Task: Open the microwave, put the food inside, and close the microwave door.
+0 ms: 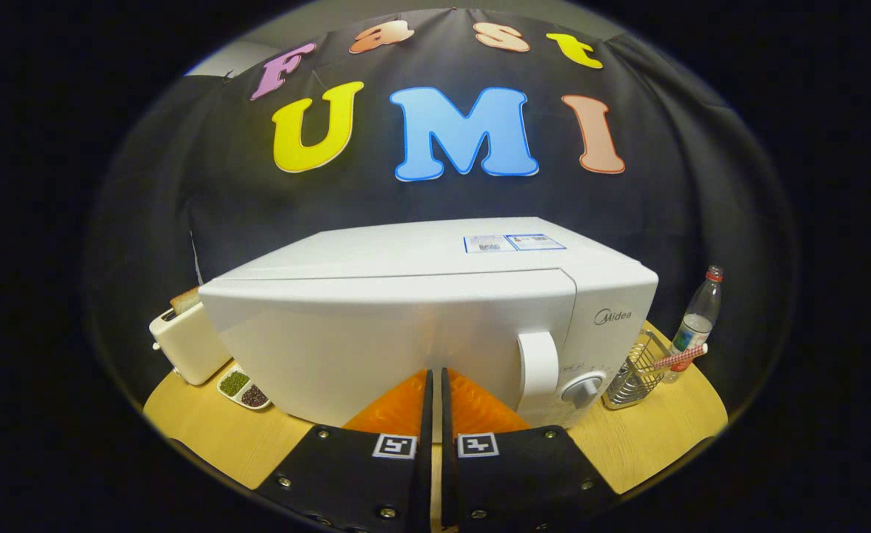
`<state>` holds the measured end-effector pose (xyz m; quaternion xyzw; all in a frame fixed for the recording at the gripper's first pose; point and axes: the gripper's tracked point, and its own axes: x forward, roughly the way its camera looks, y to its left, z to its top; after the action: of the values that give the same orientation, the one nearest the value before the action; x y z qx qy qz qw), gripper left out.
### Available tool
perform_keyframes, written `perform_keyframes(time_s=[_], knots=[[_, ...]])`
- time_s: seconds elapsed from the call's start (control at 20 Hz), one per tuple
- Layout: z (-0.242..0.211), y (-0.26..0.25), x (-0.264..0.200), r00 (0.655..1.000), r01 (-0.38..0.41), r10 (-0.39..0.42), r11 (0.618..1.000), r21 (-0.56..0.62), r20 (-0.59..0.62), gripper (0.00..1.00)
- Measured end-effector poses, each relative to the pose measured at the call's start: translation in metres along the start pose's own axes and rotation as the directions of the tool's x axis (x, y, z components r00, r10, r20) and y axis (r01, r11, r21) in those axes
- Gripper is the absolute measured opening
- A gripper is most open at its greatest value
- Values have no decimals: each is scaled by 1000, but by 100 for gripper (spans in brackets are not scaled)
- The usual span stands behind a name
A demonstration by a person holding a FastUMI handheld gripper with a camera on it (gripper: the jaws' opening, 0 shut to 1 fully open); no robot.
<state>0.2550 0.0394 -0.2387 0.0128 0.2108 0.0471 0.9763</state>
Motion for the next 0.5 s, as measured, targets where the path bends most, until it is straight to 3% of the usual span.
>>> perform_keyframes(time_s=[0.5], knots=[[44, 5, -93, 990, 17, -7, 998, -67, 143, 6]])
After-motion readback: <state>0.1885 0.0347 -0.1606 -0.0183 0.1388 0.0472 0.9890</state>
